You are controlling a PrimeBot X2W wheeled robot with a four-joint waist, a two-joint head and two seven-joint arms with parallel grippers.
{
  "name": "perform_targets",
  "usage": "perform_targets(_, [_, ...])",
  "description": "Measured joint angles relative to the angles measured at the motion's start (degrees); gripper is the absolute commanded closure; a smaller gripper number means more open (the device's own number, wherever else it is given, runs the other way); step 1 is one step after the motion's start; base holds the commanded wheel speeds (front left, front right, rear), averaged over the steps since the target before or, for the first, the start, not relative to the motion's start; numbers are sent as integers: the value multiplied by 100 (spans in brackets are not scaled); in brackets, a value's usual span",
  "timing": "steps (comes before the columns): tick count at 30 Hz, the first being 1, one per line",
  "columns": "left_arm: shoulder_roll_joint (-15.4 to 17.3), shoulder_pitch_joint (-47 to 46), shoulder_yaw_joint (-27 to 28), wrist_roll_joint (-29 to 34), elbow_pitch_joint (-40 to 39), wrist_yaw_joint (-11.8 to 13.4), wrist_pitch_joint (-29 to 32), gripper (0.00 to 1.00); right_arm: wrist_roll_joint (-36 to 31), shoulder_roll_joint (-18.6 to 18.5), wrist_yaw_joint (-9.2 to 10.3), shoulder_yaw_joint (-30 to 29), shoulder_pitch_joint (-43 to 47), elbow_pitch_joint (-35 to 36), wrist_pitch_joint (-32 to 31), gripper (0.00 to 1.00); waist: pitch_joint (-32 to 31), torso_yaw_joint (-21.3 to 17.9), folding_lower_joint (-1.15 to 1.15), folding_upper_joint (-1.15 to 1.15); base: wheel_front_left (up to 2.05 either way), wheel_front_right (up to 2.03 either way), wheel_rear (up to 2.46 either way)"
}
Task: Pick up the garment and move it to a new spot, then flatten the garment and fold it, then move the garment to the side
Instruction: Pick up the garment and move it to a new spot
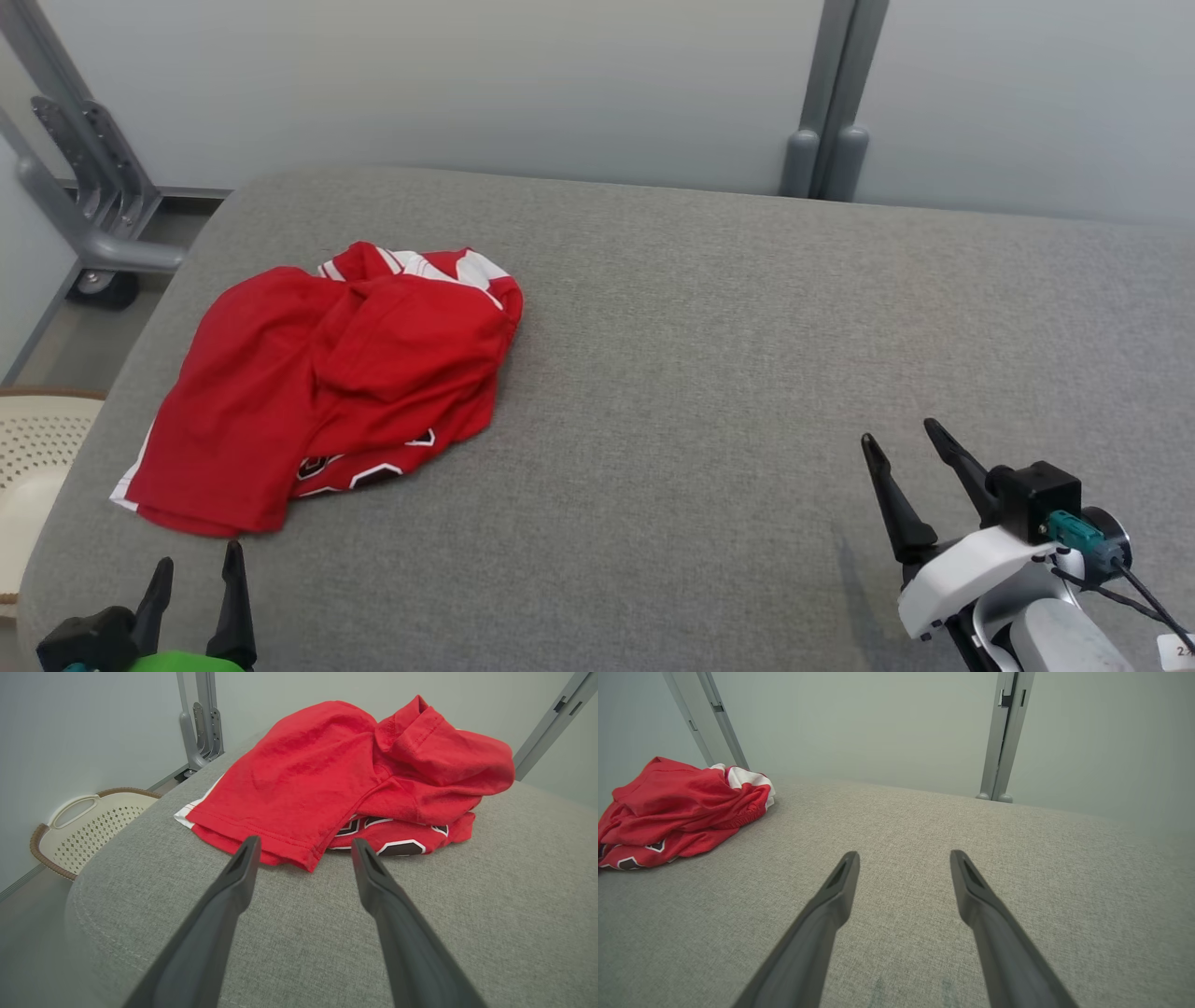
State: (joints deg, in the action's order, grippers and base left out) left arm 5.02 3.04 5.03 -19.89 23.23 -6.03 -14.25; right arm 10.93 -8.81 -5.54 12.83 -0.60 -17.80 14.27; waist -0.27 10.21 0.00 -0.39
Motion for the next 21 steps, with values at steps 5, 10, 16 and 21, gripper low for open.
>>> perform_targets(5, [16,4,165,-5,-11,-1,0,0,-48,105,-21,97,-7,-54,1,0,-38,297,0,0,0,0,0])
perform_targets(10, [11,-120,220,-124,-115,-33,0,0,-75,120,-43,105,-7,-42,1,0,47,350,0,0,0,0,0])
perform_targets(16, [-67,-1105,-164,-519,42,-56,512,0,-135,-32,-49,103,-49,20,2,0,380,296,0,0,0,0,0])
perform_targets(21, [-145,-2139,-358,-934,160,-62,1334,0,-247,-105,-99,279,-217,76,7,0,726,251,0,0,0,0,0])
